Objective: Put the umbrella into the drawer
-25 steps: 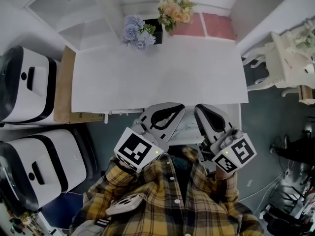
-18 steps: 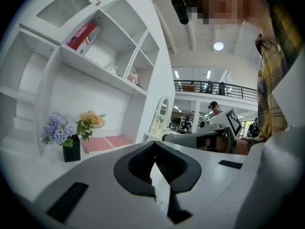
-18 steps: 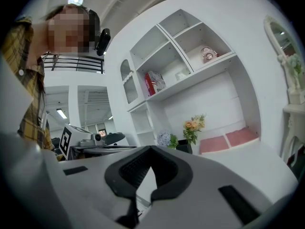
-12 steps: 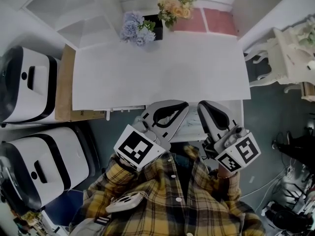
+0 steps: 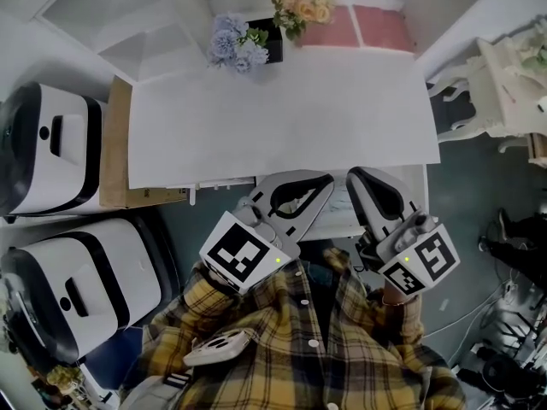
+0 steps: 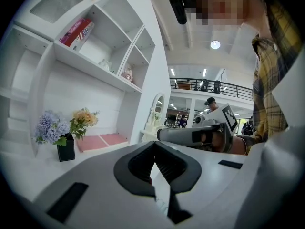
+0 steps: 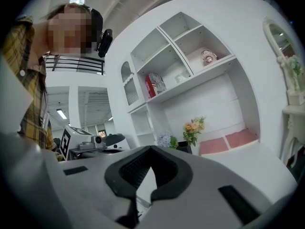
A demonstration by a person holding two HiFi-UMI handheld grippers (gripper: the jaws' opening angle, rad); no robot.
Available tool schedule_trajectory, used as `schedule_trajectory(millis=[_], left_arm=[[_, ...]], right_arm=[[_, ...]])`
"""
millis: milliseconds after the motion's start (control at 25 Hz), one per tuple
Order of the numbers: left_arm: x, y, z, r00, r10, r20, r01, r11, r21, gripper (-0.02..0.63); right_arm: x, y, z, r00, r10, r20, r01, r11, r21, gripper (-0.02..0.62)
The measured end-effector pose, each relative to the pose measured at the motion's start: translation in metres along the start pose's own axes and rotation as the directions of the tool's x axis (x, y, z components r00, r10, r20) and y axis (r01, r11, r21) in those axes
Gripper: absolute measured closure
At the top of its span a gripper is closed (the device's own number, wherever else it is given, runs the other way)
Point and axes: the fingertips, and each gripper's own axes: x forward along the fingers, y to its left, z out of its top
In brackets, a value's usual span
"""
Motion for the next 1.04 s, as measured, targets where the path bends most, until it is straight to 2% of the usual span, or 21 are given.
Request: schedule_trajectory(millis=[400, 600, 840, 1040], left_arm=[[0.003, -0.011, -0.002, 0.998, -0.056, -0.030, 0.056, 0.998, 0.019, 0.586], [-0.001, -0.010, -0.001, 0.999, -0.050, -0.018, 0.050, 0.999, 0.011, 0.586], [-0.004, -0.007, -0.006, 0.998, -0.043, -0.046, 0.044, 0.999, 0.027, 0.586], [0.001, -0.005, -0.005, 0.999, -0.040, -0.037, 0.043, 0.997, 0.060, 0.586]], right_arm=[[-0.010, -0.003, -0.001, 1.000, -0.024, -0.001, 0.024, 1.000, 0.008, 0.578], [-0.013, -0.004, -0.001, 1.000, -0.028, 0.004, 0.028, 1.000, 0.014, 0.578], [-0.015, -0.003, -0.002, 0.999, -0.031, 0.008, 0.031, 0.999, 0.023, 0.578], [-0.014, -0.005, 0.002, 1.000, -0.015, 0.011, 0.015, 1.000, 0.002, 0.578]])
